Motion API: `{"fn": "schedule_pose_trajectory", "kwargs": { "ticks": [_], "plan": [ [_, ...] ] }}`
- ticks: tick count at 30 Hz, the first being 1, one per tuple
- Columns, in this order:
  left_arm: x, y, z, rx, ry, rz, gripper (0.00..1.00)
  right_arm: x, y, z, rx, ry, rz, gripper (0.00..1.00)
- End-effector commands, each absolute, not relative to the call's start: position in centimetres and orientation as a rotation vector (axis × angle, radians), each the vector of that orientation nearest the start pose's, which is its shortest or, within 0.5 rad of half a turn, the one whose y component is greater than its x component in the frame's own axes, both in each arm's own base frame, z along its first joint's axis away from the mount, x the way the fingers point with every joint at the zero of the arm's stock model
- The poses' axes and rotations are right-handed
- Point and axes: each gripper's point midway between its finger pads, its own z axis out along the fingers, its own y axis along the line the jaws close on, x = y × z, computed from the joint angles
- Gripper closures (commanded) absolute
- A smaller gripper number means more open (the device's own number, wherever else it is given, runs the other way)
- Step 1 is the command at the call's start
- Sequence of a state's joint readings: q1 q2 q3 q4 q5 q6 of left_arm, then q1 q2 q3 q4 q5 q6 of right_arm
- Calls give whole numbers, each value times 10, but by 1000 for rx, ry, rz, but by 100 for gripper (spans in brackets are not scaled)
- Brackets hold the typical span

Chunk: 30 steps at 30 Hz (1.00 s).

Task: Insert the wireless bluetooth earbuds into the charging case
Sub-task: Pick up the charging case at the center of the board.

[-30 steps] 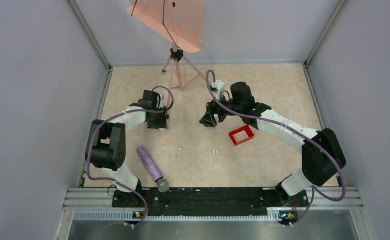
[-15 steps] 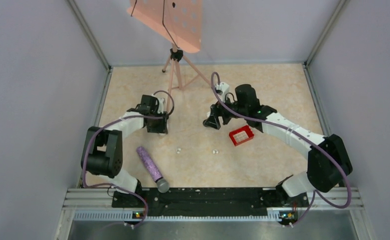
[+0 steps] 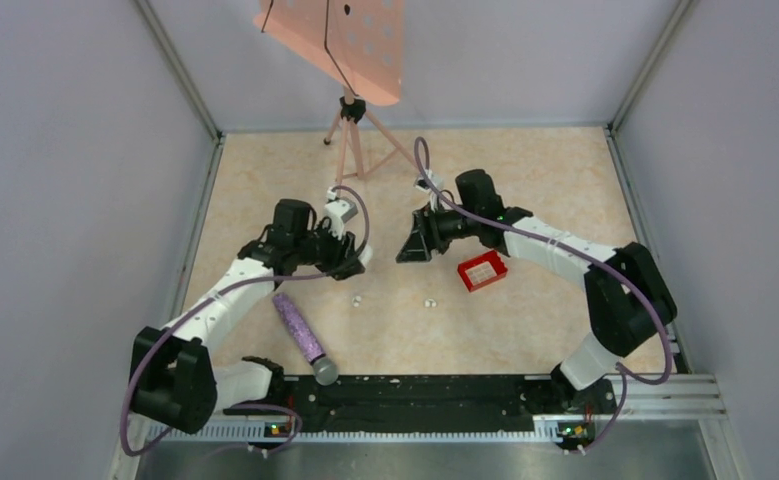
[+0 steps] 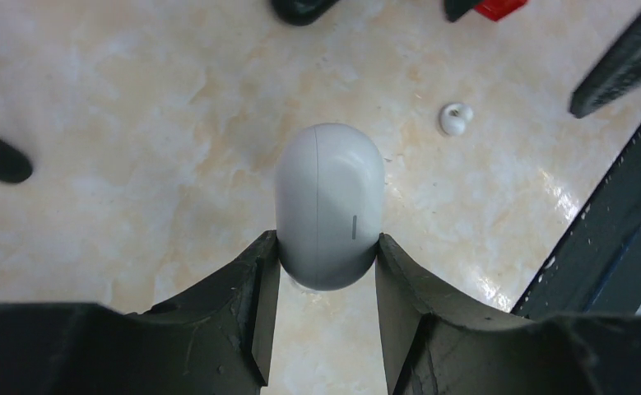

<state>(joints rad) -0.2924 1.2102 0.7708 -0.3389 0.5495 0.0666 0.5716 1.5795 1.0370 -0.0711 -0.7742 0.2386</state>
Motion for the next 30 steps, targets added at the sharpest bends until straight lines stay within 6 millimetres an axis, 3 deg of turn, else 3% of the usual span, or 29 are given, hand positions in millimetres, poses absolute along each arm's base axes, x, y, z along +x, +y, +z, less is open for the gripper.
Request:
{"fn": "schedule_pose_trajectory", "kwargs": {
  "ticks": [1,5,12,21,24,27,30],
  "plan": [
    [260,-200,152,965,2027,-788,100,266,348,206,-870,1962,1514,33],
    [255,-209,160,1096,1952,-762,100,263,362,218,-884,1908,1613,30],
    [250,-220,177,1196,1842,-732,100,254,378,204,-901,1957,1627,33],
    [256,-220,193,1221,1757,-650,100,252,380,190,-932,1997,1590,42],
    [256,-221,196,1246,1722,-639,100,251,380,188,-939,2003,1590,51],
    [256,-223,197,1253,1711,-639,100,251,381,190,-946,1984,1599,74],
    [255,-223,197,1258,1705,-639,100,250,382,194,-956,1949,1620,84]
  ]
}}
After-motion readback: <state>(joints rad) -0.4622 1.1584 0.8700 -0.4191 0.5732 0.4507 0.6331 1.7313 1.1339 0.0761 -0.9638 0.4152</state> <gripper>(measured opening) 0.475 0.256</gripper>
